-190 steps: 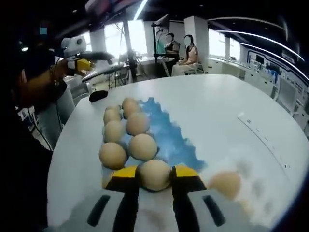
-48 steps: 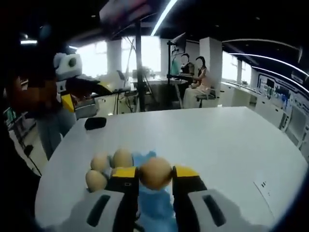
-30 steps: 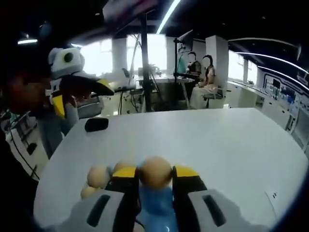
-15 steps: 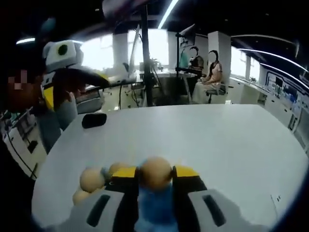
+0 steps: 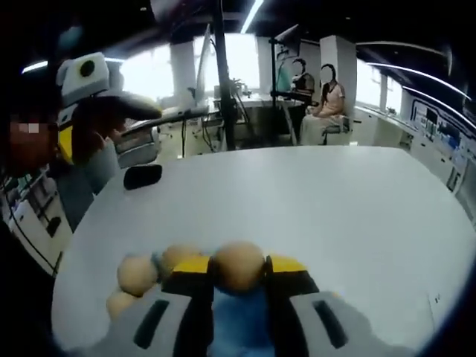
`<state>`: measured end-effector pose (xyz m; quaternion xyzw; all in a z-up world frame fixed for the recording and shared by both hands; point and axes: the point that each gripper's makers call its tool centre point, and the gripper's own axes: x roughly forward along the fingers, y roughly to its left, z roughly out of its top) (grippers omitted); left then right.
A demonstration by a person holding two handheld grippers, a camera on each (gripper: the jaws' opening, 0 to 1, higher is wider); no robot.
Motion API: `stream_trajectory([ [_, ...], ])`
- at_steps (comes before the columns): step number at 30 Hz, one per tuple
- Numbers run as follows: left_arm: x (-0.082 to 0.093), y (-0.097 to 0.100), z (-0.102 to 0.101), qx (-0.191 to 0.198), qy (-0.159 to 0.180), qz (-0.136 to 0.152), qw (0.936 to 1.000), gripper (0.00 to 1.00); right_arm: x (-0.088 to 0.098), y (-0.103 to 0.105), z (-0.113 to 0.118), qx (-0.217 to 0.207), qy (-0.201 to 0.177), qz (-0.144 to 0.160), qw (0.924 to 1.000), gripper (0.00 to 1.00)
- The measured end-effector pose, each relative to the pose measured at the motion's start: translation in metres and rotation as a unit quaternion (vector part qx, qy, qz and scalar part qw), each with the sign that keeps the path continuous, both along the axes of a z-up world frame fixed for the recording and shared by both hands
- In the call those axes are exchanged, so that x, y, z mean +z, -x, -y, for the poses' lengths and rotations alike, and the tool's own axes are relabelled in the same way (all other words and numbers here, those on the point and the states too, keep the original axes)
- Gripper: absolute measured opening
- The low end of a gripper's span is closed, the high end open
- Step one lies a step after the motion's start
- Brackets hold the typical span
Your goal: Place the egg into an empty slot of the egg tray after lifting it from the table, then release the egg inside the slot.
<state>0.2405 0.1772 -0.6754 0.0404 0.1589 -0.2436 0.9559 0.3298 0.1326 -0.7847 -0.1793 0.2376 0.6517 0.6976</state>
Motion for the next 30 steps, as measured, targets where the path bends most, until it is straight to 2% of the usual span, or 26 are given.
stream_trajectory([
  [2, 0.001, 0.000, 0.000, -0.001, 0.002, 0.001, 1.0000, 0.58, 0.000, 0.000, 0.000, -0.005, 0.001, -0.010, 0.9999, 0.27],
  [10, 0.003, -0.001, -0.002, 0.000, -0.002, 0.004, 1.0000, 0.60, 0.000, 0.000, 0.000, 0.000, 0.004, -0.007, 1.0000, 0.28],
  [19, 0.006, 0.001, -0.004, 0.003, -0.004, 0.006, 1.0000, 0.60, 0.001, 0.001, 0.003, 0.009, 0.003, 0.015, 0.9998, 0.28],
  [24, 0.009, 0.002, -0.005, 0.006, -0.007, 0.008, 0.9999, 0.60, 0.014, 0.001, 0.007, 0.008, -0.020, 0.019, 0.9996, 0.29],
  [25, 0.010, 0.003, -0.005, 0.005, -0.009, 0.009, 0.9999, 0.60, 0.017, 0.000, 0.009, 0.006, -0.024, 0.018, 0.9995, 0.30],
  [27, 0.011, 0.003, -0.004, 0.005, -0.007, 0.010, 0.9999, 0.59, 0.030, 0.000, 0.010, -0.001, -0.055, 0.009, 0.9985, 0.34],
  [28, 0.011, 0.003, -0.004, 0.004, -0.008, 0.010, 0.9999, 0.59, 0.034, 0.000, 0.014, -0.007, -0.062, 0.005, 0.9980, 0.38],
  [30, 0.012, 0.003, -0.003, 0.003, -0.009, 0.010, 0.9999, 0.59, 0.038, -0.002, 0.022, -0.012, -0.064, 0.007, 0.9979, 0.39],
])
